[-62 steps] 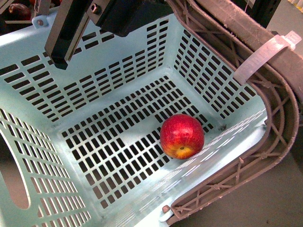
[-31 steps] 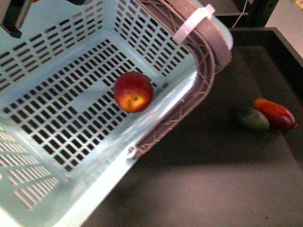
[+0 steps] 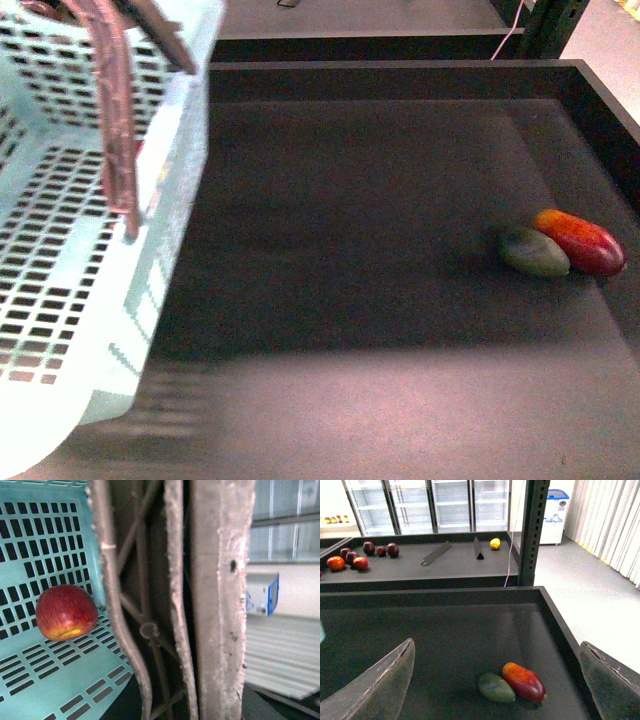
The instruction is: Pick apple with right arm and hold basket with left
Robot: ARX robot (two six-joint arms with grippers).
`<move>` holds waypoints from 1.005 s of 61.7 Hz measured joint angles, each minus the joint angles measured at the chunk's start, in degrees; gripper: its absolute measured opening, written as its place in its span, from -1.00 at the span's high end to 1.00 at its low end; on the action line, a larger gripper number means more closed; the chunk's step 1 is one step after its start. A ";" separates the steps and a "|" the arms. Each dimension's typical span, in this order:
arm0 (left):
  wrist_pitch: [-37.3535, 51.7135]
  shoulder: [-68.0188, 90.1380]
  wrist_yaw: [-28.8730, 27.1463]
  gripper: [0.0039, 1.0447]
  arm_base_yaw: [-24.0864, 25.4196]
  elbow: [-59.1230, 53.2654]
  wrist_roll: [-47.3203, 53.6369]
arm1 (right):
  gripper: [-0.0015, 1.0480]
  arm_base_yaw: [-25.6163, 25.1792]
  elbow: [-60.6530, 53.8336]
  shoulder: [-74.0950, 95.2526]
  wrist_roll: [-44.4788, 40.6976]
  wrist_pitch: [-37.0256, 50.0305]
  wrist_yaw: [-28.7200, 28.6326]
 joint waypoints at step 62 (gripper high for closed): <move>7.91 7.43 8.96 0.42 7.26 -13.86 -2.58 | -0.83 0.00 0.00 -0.02 0.00 0.00 -0.02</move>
